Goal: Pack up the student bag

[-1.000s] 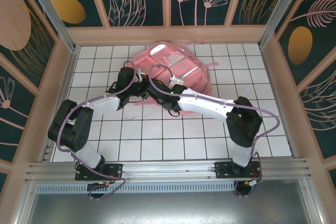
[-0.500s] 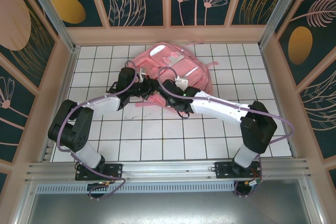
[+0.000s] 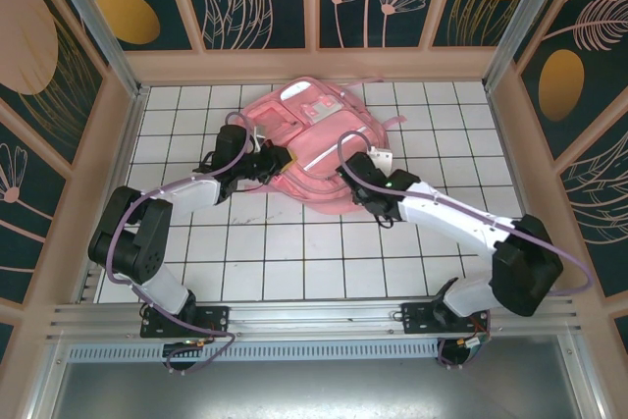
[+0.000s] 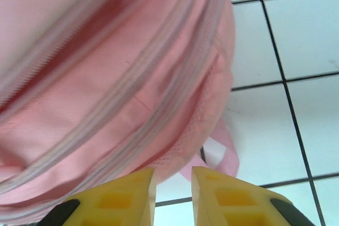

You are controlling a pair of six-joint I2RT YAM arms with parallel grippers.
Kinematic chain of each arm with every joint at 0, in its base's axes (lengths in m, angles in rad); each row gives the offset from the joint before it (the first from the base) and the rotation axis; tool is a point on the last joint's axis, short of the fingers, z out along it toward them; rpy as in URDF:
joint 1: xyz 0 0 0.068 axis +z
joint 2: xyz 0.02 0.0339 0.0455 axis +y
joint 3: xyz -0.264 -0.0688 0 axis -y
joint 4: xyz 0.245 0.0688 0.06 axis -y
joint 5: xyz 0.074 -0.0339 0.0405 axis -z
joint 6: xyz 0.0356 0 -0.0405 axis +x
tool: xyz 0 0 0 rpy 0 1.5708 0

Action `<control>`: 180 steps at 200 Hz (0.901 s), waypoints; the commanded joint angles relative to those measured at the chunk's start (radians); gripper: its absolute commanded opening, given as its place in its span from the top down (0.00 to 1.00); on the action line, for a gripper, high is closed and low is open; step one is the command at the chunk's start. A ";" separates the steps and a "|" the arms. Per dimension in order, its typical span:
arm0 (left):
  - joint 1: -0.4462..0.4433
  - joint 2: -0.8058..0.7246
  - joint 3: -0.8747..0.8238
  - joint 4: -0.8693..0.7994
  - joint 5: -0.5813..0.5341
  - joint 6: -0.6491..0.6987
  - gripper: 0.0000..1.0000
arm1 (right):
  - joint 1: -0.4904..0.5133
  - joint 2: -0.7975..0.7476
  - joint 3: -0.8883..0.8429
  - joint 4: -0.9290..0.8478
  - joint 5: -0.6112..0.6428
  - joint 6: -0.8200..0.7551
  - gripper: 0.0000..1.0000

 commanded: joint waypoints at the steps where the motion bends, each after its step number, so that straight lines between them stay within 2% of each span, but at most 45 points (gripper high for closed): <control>1: 0.017 -0.013 0.034 0.047 -0.042 0.043 1.00 | 0.001 -0.058 -0.040 0.178 -0.177 -0.190 0.64; 23: 0.017 -0.014 0.040 0.042 -0.035 0.048 1.00 | 0.013 -0.053 -0.045 0.260 -0.325 -0.312 0.48; 59: 0.017 -0.016 0.045 0.031 -0.031 0.048 1.00 | 0.007 0.039 0.001 0.286 -0.417 -0.445 0.43; 91: 0.017 -0.019 0.048 0.026 -0.027 0.050 1.00 | -0.027 0.108 0.029 0.299 -0.453 -0.497 0.44; 119: 0.017 -0.022 0.048 0.022 -0.029 0.051 1.00 | -0.038 0.129 0.036 0.312 -0.455 -0.527 0.49; 180: 0.017 -0.016 0.055 0.022 -0.022 0.050 1.00 | -0.040 0.177 0.073 0.313 -0.409 -0.566 0.57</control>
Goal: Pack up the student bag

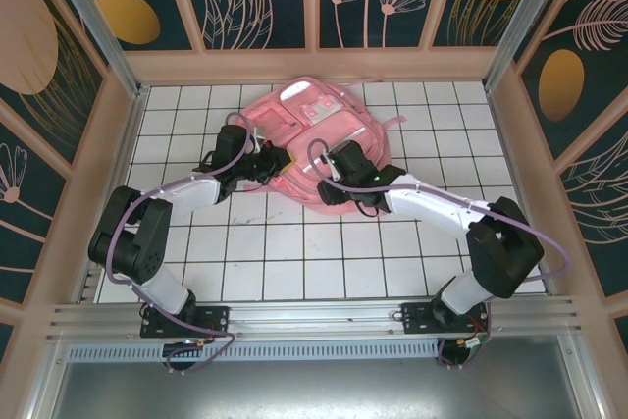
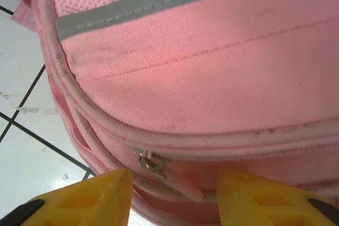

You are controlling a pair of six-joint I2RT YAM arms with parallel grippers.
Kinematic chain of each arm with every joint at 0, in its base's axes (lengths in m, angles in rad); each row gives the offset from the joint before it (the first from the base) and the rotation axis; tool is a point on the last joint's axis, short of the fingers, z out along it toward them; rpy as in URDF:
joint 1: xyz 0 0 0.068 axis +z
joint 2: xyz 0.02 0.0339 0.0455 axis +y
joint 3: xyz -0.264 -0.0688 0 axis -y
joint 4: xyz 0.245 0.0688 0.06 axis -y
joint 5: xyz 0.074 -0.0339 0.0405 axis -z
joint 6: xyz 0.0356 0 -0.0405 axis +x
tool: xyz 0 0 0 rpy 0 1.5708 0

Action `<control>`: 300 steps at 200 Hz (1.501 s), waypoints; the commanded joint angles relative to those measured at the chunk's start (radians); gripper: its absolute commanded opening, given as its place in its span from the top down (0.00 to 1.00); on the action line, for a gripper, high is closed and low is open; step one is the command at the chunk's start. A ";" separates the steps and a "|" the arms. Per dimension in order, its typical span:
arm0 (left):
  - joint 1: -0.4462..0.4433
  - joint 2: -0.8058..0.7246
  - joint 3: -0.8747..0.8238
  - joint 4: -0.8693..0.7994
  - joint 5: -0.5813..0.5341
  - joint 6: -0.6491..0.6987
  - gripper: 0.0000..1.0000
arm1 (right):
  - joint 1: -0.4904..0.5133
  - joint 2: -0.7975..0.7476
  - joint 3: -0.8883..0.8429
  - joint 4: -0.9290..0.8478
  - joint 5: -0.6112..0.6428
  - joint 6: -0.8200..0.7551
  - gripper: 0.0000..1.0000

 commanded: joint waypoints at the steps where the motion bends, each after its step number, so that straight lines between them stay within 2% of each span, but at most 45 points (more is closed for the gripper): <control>1: 0.016 -0.015 0.047 0.059 -0.018 0.030 1.00 | -0.005 0.020 0.037 0.032 0.014 -0.034 0.57; 24: 0.016 -0.016 0.044 0.059 -0.015 0.030 1.00 | -0.005 0.041 0.049 0.029 0.021 -0.037 0.69; 47: 0.018 -0.022 0.043 0.048 -0.034 0.030 1.00 | -0.005 0.045 0.050 0.013 0.055 -0.035 0.90; 70: 0.040 -0.028 0.026 0.040 -0.067 0.020 1.00 | 0.018 0.013 0.012 0.001 0.143 -0.067 0.97; 107: 0.083 -0.027 0.015 0.036 -0.076 0.033 1.00 | -0.002 -0.035 -0.019 -0.031 0.319 -0.108 1.00; 143: 0.117 -0.039 -0.009 0.022 -0.098 0.057 1.00 | -0.102 -0.019 0.044 -0.045 0.440 -0.068 1.00; 159: 0.131 -0.035 -0.015 0.020 -0.101 0.070 1.00 | -0.135 0.000 0.079 -0.031 0.414 -0.046 1.00; 177: 0.144 -0.026 0.001 -0.006 -0.110 0.107 1.00 | -0.119 0.028 0.124 -0.070 0.364 -0.028 1.00; 217: 0.153 0.019 0.091 -0.104 -0.166 0.200 1.00 | 0.043 -0.047 0.103 -0.191 0.278 0.012 1.00; 237: 0.160 0.047 0.138 -0.124 -0.192 0.220 1.00 | 0.119 -0.094 0.083 -0.205 0.196 0.068 1.00; 261: 0.177 0.049 0.154 -0.115 -0.186 0.208 0.73 | 0.170 -0.107 0.042 -0.080 0.075 0.128 1.00; 273: 0.178 0.018 0.133 -0.117 -0.219 0.204 0.60 | 0.171 -0.086 0.018 0.020 0.002 0.170 1.00; 300: 0.181 -0.096 0.024 -0.168 -0.318 0.205 0.45 | 0.182 0.012 0.044 0.163 -0.054 0.230 1.00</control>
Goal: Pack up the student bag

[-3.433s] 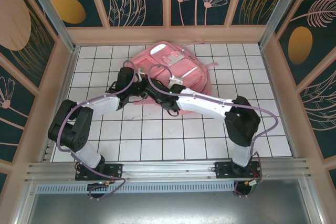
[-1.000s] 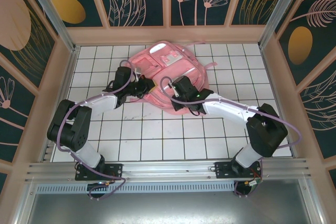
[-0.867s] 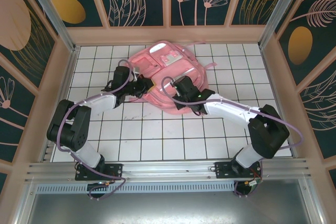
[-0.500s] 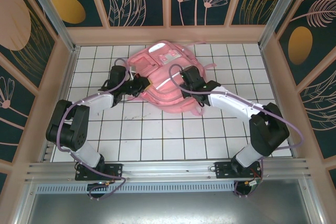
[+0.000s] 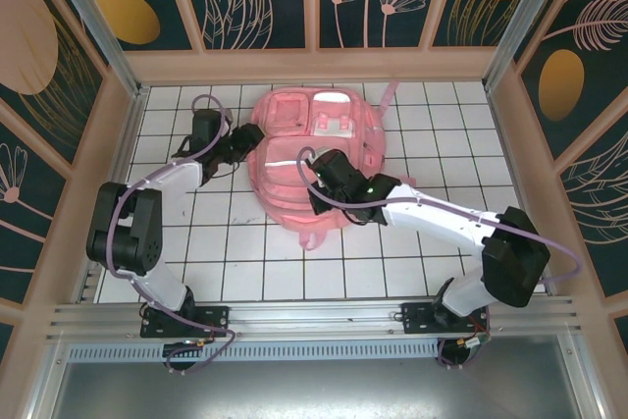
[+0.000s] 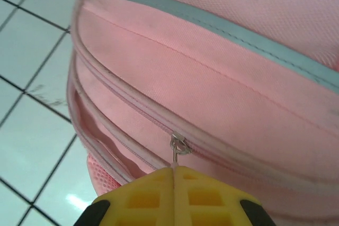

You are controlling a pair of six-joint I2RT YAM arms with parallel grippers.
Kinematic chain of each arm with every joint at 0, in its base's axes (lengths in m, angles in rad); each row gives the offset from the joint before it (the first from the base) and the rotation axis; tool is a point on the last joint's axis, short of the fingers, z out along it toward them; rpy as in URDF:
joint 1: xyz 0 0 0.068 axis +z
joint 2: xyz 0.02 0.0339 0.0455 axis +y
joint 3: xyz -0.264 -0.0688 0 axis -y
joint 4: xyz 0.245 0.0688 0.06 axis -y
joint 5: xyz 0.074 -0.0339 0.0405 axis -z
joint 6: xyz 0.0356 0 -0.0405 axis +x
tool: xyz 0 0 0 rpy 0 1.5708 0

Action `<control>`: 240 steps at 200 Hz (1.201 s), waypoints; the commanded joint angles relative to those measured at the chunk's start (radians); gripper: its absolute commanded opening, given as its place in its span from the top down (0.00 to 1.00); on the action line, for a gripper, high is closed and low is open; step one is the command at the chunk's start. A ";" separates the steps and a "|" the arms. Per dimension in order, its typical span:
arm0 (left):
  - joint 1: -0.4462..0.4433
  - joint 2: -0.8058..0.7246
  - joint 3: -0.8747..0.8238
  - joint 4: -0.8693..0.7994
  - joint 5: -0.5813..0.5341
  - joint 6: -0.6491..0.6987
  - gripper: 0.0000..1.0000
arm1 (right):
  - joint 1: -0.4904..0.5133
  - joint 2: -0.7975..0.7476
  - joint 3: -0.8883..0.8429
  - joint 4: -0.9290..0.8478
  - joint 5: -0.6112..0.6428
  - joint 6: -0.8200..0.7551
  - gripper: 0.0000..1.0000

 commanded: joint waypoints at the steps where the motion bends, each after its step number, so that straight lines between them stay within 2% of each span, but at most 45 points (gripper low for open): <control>1: 0.005 -0.114 -0.075 -0.028 -0.115 0.014 0.44 | 0.018 0.074 0.011 0.164 -0.125 0.093 1.00; 16: 0.007 -0.184 -0.140 -0.058 -0.146 0.026 0.40 | 0.021 0.126 0.053 0.182 -0.120 0.102 1.00; 38: 0.016 -0.280 -0.213 -0.103 -0.113 0.049 0.37 | 0.023 0.186 0.112 0.168 -0.129 0.095 1.00; 63: 0.015 -0.332 -0.305 -0.035 0.015 -0.018 0.38 | 0.025 0.211 0.129 0.164 -0.141 0.082 1.00; 94: 0.015 -0.333 -0.369 0.087 0.115 -0.110 0.46 | 0.025 0.211 0.140 0.136 -0.136 0.077 1.00; 148: 0.015 -0.237 -0.370 0.203 0.207 -0.150 0.63 | 0.025 0.180 0.130 0.089 -0.112 0.088 1.00; 220: 0.013 -0.164 -0.342 0.211 0.220 -0.125 0.70 | 0.025 0.137 0.115 0.009 -0.023 0.077 1.00; 240: 0.013 -0.155 -0.342 0.205 0.206 -0.117 0.79 | 0.024 0.123 0.105 -0.016 0.007 0.074 1.00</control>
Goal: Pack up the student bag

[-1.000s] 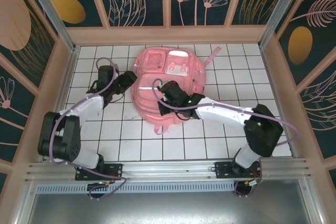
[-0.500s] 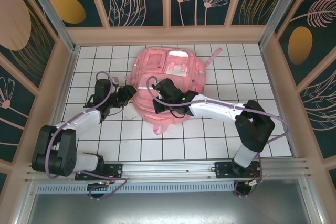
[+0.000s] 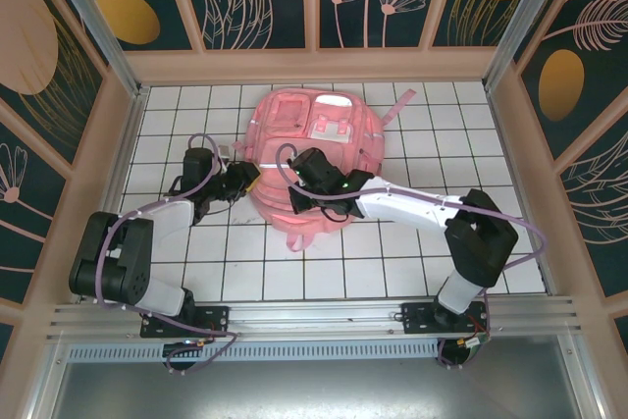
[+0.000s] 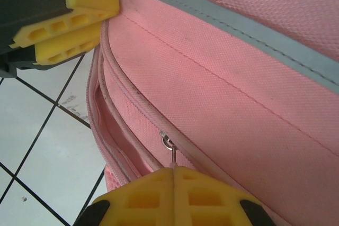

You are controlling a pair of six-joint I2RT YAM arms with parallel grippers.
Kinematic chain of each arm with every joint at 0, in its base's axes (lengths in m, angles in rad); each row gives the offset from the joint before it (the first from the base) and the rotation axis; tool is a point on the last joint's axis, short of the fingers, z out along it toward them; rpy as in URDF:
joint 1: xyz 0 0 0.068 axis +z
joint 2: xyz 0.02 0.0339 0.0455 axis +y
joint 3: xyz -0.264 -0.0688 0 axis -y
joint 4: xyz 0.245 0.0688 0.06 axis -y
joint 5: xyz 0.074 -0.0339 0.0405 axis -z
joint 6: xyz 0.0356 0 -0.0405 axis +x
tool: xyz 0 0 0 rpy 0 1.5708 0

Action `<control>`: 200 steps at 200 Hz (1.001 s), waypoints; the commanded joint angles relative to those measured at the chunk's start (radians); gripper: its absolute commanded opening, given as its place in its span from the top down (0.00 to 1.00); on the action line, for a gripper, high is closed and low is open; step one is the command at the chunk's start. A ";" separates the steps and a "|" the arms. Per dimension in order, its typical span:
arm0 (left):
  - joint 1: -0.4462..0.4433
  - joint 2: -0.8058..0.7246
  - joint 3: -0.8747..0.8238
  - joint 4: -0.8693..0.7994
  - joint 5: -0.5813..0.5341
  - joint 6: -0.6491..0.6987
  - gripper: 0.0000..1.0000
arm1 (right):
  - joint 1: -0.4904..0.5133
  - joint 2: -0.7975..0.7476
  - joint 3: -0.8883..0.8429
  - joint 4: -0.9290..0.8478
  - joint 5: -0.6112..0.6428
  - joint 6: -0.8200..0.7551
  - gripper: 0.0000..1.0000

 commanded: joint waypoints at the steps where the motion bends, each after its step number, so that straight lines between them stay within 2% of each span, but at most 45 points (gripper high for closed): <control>1: 0.001 0.017 0.028 0.019 0.002 0.015 0.80 | 0.005 -0.051 -0.001 -0.054 0.071 -0.006 1.00; 28: 0.001 0.015 0.026 0.010 -0.032 0.022 0.93 | 0.004 -0.071 -0.019 -0.121 0.184 -0.003 1.00; 53: 0.001 0.003 0.027 -0.011 -0.071 0.036 0.99 | -0.002 -0.094 -0.038 -0.224 0.342 0.005 1.00; 75: 0.001 0.001 0.025 -0.019 -0.085 0.045 1.00 | -0.014 -0.115 -0.044 -0.300 0.448 0.021 1.00; 125: 0.001 -0.005 0.022 -0.024 -0.090 0.051 1.00 | -0.075 -0.126 -0.042 -0.355 0.571 0.044 1.00; 139: 0.002 -0.007 0.019 -0.021 -0.083 0.051 1.00 | -0.094 -0.116 -0.033 -0.346 0.538 0.041 1.00; 157: 0.001 -0.009 0.021 -0.018 -0.059 0.056 1.00 | -0.083 -0.112 -0.012 -0.300 0.368 0.027 1.00; 177: 0.001 -0.024 0.022 -0.012 -0.024 0.064 1.00 | -0.048 -0.134 -0.001 -0.234 0.185 0.059 0.83; 200: 0.000 -0.048 0.029 0.002 0.038 0.071 1.00 | 0.000 -0.135 0.027 -0.254 0.179 0.192 0.66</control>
